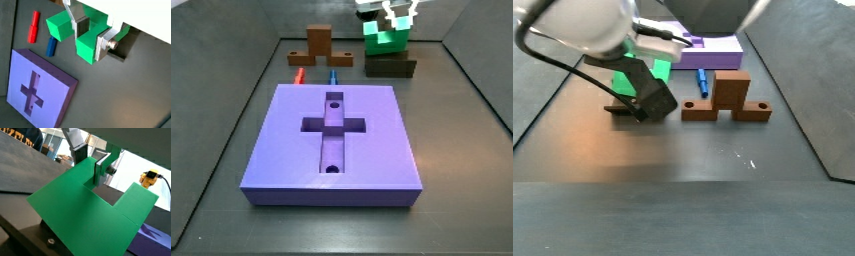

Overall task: Pick up the green object. Move up. Place the green object on the fixture. Regrasp the green object. Move to above the board. Insert the green object.
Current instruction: Place the green object on the fixture, then regrasp the green object.

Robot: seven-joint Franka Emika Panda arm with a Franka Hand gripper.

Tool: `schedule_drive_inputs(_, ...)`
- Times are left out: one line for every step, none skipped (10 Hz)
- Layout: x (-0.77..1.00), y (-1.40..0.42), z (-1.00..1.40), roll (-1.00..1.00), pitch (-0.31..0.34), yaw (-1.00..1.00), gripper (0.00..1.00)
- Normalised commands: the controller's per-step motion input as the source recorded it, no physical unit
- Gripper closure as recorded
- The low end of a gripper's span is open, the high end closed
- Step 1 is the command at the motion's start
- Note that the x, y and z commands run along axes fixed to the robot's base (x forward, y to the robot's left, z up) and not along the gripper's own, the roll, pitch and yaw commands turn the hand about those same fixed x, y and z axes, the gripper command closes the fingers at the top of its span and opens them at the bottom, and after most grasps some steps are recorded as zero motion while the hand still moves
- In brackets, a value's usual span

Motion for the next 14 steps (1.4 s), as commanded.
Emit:
schedule_drive_inputs(0.18,-0.12,-0.12,0.14,0.04,0.0,1.0)
schedule_drive_inputs(0.29,-0.07,-0.55,0.13,0.0,0.03,1.0)
schedule_drive_inputs(0.37,-0.09,-0.59,0.31,0.097,0.03,1.0)
schedule_drive_inputs(0.5,-0.23,-0.5,0.68,0.371,-0.1,1.0)
schedule_drive_inputs(0.21,-0.12,-0.57,0.29,0.169,-0.1,1.0)
schedule_drive_inputs(0.14,-0.02,-0.45,0.16,0.0,-0.05,1.0)
schedule_drive_inputs(0.12,-0.03,-0.18,0.18,0.0,-0.05,1.0)
schedule_drive_inputs(0.0,0.0,0.0,0.0,0.0,0.0,1.0)
schedule_drive_inputs(0.0,0.0,0.0,0.0,0.0,0.0,0.0)
schedule_drive_inputs(0.26,-0.16,0.37,0.85,0.106,-0.05,0.0)
schedule_drive_inputs(0.3,-0.19,0.27,1.0,0.117,0.0,0.0)
schedule_drive_inputs(0.28,-0.24,0.15,1.0,0.14,0.0,0.0)
schedule_drive_inputs(0.2,-0.23,0.09,1.0,0.129,0.0,0.0)
schedule_drive_inputs(0.08,-0.22,0.07,1.0,0.071,0.0,0.0)
